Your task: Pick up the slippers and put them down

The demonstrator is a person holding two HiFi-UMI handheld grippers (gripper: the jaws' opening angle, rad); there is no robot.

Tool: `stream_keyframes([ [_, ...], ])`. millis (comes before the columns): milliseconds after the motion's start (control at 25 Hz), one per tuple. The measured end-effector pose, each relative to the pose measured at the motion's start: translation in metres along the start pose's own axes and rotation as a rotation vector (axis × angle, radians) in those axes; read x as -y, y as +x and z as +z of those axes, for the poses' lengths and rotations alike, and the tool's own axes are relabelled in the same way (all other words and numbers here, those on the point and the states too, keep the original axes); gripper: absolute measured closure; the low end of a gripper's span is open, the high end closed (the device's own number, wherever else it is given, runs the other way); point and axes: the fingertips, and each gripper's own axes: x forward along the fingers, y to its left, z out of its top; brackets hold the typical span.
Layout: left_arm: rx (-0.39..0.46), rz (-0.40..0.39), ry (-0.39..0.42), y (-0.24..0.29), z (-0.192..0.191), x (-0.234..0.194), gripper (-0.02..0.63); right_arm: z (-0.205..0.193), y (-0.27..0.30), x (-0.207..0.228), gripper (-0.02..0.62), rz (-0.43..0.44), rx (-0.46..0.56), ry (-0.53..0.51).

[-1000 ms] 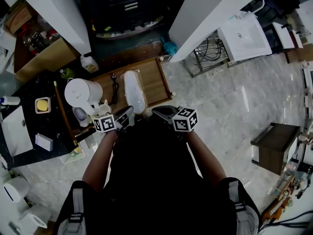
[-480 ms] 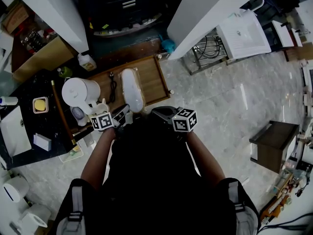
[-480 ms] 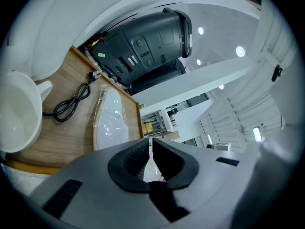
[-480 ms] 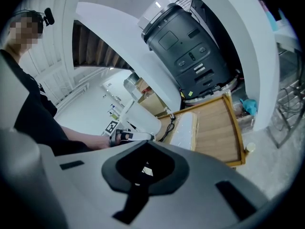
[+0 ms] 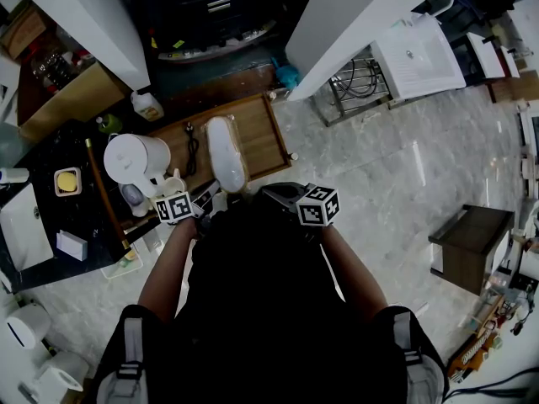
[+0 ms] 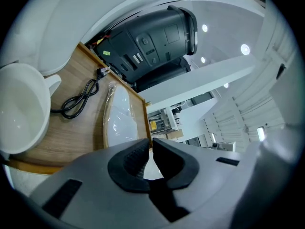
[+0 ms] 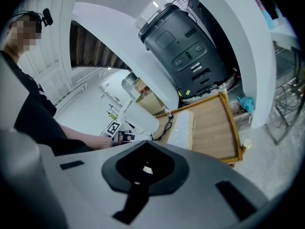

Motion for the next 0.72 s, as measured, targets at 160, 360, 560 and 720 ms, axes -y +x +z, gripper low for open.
stream_keyframes([
  [160, -0.010, 0.012, -0.006, 0.000, -0.003, -0.006, 0.591, 0.000, -0.001, 0.001, 0.589, 0.001, -0.003, 0.002],
  [360, -0.013, 0.003, -0.006, 0.004, -0.003, -0.005, 0.563, 0.000, -0.003, 0.002, 0.589, 0.001, -0.009, 0.006],
  [560, -0.020, 0.007, -0.003, 0.009, -0.004, -0.005, 0.527, 0.000, -0.004, 0.004, 0.589, 0.003, -0.016, 0.005],
  [720, -0.019, 0.030, -0.006, 0.011, -0.006, -0.012, 0.490, -0.002, -0.005, 0.005, 0.589, 0.001, -0.024, 0.005],
])
